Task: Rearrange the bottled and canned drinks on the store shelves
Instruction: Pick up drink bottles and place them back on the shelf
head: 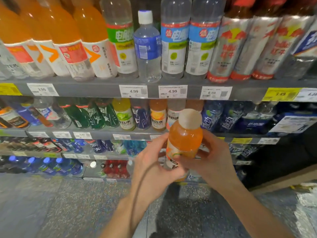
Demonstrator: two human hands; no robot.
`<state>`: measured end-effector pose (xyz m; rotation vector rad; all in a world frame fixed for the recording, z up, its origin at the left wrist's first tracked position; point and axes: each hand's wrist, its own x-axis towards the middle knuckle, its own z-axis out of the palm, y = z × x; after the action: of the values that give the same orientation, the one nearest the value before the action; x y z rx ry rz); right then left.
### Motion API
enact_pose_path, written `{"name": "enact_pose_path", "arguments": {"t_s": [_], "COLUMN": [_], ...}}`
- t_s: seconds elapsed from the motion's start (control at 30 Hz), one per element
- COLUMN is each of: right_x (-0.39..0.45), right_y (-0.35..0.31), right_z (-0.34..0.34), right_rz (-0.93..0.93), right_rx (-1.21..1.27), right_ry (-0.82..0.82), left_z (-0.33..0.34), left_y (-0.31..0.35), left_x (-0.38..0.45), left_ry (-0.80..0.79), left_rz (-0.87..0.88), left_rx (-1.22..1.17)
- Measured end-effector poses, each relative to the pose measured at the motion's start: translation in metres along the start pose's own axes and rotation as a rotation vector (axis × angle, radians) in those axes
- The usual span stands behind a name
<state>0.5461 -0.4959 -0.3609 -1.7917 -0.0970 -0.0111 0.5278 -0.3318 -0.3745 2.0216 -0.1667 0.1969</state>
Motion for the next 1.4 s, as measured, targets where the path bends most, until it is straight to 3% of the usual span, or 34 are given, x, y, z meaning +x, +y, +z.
{"name": "enact_pose_path", "arguments": {"t_s": [0.27,0.47,0.57,0.63,0.8,0.93,1.03,1.17,1.4], "right_x": [0.031,0.056,0.061,0.063,0.069,0.074,0.079,0.088,0.098], "right_y": [0.082,0.127,0.142,0.152,0.169,0.176,0.179,0.187,0.192], "right_z": [0.021,0.029,0.027,0.022,0.009,0.001,-0.006,-0.01,-0.004], "right_rz": [-0.086,-0.196,-0.326,-0.374,-0.418,-0.56,-0.616,-0.643,-0.692], "right_rx": [-0.035,0.013,-0.035,0.042,0.099,0.047,-0.001,-0.009,-0.015], "right_ry": [0.085,0.16,0.188,0.193,0.226,0.255,0.281,0.312,0.336], "left_z": [0.044,0.075,0.081,0.077,0.054,0.055,0.065,0.07,0.057], "left_y": [-0.086,-0.133,-0.15,-0.165,-0.156,-0.123,-0.111,-0.112,-0.13], "left_x": [0.018,0.044,0.052,0.065,0.127,0.171,0.192,0.196,0.152], "left_ry": [0.025,0.102,0.068,0.104,0.417,0.329,0.249,0.319,0.388], "left_rz": [0.07,0.237,0.333,0.445,0.604,0.558,0.469,0.434,0.607], "left_rx": [0.026,0.031,0.046,0.135,0.433,0.662,0.581,0.438,0.287]}}
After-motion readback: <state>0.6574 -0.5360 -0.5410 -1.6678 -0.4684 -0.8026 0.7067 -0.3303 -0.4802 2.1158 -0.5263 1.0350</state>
